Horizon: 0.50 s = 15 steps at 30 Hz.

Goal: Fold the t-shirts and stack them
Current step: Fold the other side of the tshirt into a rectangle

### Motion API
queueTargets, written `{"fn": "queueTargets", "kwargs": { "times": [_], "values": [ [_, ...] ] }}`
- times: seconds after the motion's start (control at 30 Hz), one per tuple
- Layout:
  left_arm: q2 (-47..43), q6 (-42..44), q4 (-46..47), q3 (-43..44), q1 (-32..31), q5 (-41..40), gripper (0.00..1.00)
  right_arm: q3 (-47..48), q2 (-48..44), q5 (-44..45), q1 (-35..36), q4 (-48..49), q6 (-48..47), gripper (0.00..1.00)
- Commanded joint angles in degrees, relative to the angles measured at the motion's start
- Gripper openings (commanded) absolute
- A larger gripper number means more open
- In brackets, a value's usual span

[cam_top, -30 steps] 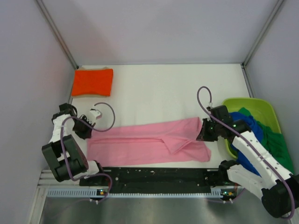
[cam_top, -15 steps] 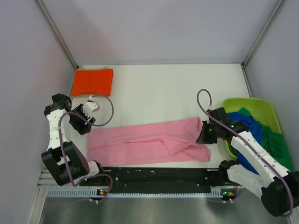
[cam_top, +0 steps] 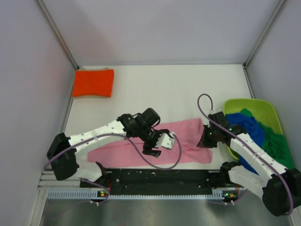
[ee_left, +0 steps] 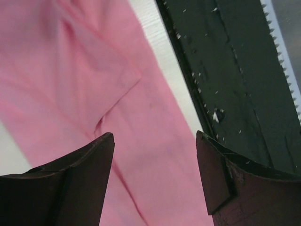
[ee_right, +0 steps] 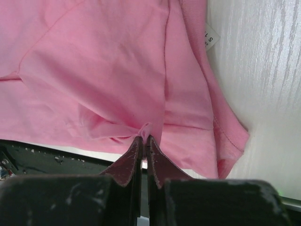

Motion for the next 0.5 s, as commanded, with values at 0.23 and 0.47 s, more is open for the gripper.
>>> {"fn": "queueTargets", "kwargs": {
  "times": [0.23, 0.47],
  "values": [
    [14.7, -3.2, 24.5, -1.6, -14.9, -11.5, 0.66, -2.9, -1.1, 0.7, 0.2, 3.6, 2.6, 0.00],
    [20.0, -1.1, 25.1, -1.5, -14.9, -16.4, 0.50, -2.9, -1.1, 0.5, 0.1, 3.7, 2.6, 0.00]
  ]
}}
